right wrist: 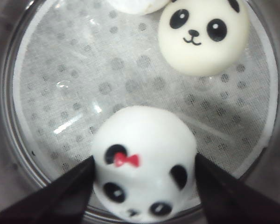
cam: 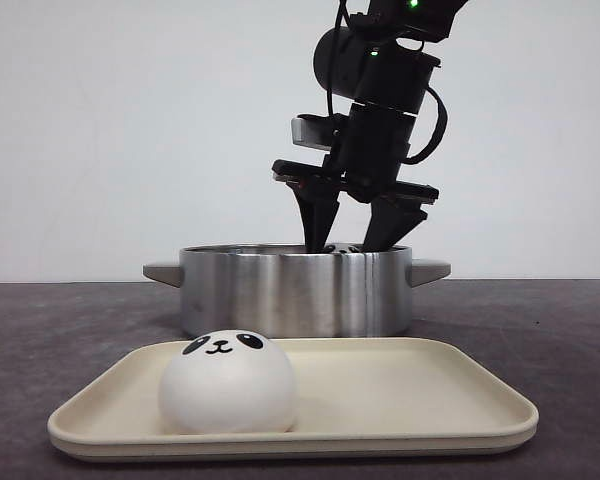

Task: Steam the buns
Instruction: 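Carry the bun with the right gripper into the steamer and release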

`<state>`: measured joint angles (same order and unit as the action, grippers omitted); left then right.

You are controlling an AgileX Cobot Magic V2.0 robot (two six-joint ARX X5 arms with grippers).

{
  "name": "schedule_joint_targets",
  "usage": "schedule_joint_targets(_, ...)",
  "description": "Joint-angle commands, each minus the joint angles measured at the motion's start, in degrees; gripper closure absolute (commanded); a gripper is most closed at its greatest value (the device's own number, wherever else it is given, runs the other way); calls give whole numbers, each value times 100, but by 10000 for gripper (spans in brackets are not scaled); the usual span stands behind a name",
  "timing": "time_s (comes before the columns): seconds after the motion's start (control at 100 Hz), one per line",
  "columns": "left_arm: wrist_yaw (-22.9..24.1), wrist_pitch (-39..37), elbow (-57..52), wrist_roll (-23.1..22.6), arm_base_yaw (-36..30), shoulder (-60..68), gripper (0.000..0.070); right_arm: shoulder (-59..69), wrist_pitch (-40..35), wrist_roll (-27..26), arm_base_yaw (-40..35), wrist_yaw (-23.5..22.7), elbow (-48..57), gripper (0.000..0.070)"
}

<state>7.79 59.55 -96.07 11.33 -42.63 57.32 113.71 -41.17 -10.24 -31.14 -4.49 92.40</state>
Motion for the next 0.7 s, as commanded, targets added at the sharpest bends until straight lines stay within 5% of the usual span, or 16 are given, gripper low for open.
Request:
schedule_joint_targets(0.0, 35, -39, -105, -15, -52, 35, 146, 107, -48, 68, -9, 0, 105, 169)
schedule_joint_targets(0.09, 35, -33, -105, -15, -52, 35, 146, 107, -157, 66, 39, 2, 105, 104)
schedule_joint_targets(0.25, 35, 31, -103, -15, -52, 46, 146, 17, -133, 63, 107, -7, 133, 127)
schedule_joint_targets(0.3, 26, 105, -92, -7, -52, 66, 146, -90, -131, 76, 118, -9, 170, 260)
schedule_joint_targets(0.39, -20, 299, -2, 90, -52, 96, 146, -422, -109, 83, 118, -7, 223, 700)
schedule_joint_targets(0.69, -354, 144, 1493, 883, -264, 61, 146, -2503, -63, 98, -415, 127, 221, 683)
